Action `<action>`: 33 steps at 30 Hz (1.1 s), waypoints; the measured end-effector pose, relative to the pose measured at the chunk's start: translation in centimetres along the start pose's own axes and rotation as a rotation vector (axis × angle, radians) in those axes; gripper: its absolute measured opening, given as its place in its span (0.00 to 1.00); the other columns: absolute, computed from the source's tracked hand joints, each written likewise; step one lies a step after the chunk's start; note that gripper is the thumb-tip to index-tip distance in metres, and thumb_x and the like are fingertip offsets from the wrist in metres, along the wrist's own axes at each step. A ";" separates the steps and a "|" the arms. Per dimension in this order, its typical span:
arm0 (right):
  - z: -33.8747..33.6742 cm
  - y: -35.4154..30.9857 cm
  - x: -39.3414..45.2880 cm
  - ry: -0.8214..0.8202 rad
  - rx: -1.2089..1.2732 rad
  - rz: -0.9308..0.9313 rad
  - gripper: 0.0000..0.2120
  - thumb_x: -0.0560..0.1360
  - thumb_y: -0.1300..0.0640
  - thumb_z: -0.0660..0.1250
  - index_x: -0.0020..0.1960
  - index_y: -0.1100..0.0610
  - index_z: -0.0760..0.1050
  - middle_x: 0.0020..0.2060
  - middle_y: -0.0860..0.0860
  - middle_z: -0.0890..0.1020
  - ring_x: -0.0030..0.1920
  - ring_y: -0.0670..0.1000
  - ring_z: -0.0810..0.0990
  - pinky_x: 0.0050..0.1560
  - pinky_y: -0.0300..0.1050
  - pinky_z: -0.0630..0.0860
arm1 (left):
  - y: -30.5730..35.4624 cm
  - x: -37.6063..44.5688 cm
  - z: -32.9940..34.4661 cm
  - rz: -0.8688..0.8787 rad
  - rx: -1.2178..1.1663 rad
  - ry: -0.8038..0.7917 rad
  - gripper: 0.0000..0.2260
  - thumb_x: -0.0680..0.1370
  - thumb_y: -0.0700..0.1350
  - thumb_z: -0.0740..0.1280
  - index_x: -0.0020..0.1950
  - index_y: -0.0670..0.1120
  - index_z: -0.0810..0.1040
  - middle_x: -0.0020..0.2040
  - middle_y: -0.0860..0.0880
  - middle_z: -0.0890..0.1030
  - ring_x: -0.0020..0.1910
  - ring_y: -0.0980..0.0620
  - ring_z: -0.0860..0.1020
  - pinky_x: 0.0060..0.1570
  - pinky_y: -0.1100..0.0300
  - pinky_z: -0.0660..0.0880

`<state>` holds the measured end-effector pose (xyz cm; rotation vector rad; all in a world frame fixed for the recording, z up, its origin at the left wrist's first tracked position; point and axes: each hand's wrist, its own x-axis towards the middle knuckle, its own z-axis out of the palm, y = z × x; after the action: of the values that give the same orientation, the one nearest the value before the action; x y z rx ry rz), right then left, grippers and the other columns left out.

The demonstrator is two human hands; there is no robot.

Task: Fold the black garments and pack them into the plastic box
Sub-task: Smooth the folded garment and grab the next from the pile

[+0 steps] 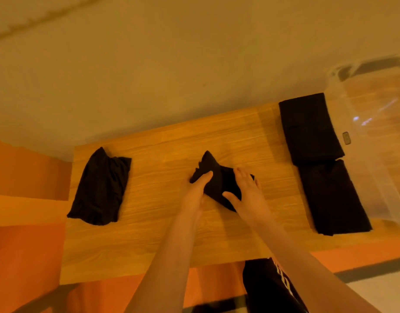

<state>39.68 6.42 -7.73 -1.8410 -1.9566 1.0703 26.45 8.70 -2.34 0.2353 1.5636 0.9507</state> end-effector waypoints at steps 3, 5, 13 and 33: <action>-3.9 -0.7 1.1 -0.073 0.541 0.046 0.42 0.71 0.52 0.71 0.75 0.47 0.49 0.75 0.46 0.53 0.75 0.46 0.51 0.74 0.50 0.54 | 1.0 -2.5 0.2 0.049 0.048 -0.124 0.13 0.73 0.38 0.70 0.55 0.47 0.75 0.51 0.48 0.81 0.51 0.50 0.80 0.53 0.53 0.77; -6.3 -1.2 1.4 -0.222 0.703 0.011 0.47 0.68 0.57 0.74 0.75 0.45 0.46 0.74 0.46 0.55 0.73 0.46 0.56 0.71 0.49 0.63 | 2.4 -4.2 0.1 0.083 0.104 -0.220 0.10 0.72 0.38 0.70 0.52 0.46 0.76 0.50 0.48 0.82 0.50 0.50 0.80 0.52 0.53 0.76; -9.7 -2.4 -2.3 -0.472 0.908 -0.083 0.24 0.70 0.65 0.70 0.57 0.43 0.68 0.56 0.42 0.76 0.60 0.45 0.75 0.57 0.38 0.75 | 7.3 -9.4 0.0 0.140 0.217 -0.537 0.12 0.64 0.40 0.69 0.46 0.45 0.82 0.43 0.47 0.84 0.44 0.49 0.83 0.40 0.58 0.80; -10.3 8.1 -13.4 0.202 1.442 0.398 0.10 0.71 0.65 0.69 0.52 0.59 0.76 0.51 0.57 0.81 0.51 0.54 0.81 0.45 0.44 0.79 | 0.4 -7.7 11.5 -0.021 0.386 -0.518 0.11 0.72 0.36 0.69 0.54 0.43 0.79 0.47 0.47 0.83 0.48 0.49 0.80 0.43 0.57 0.76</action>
<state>54.58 -3.28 -1.82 -1.2913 -0.2980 1.6245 38.57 9.02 4.31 0.6794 1.2458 0.5049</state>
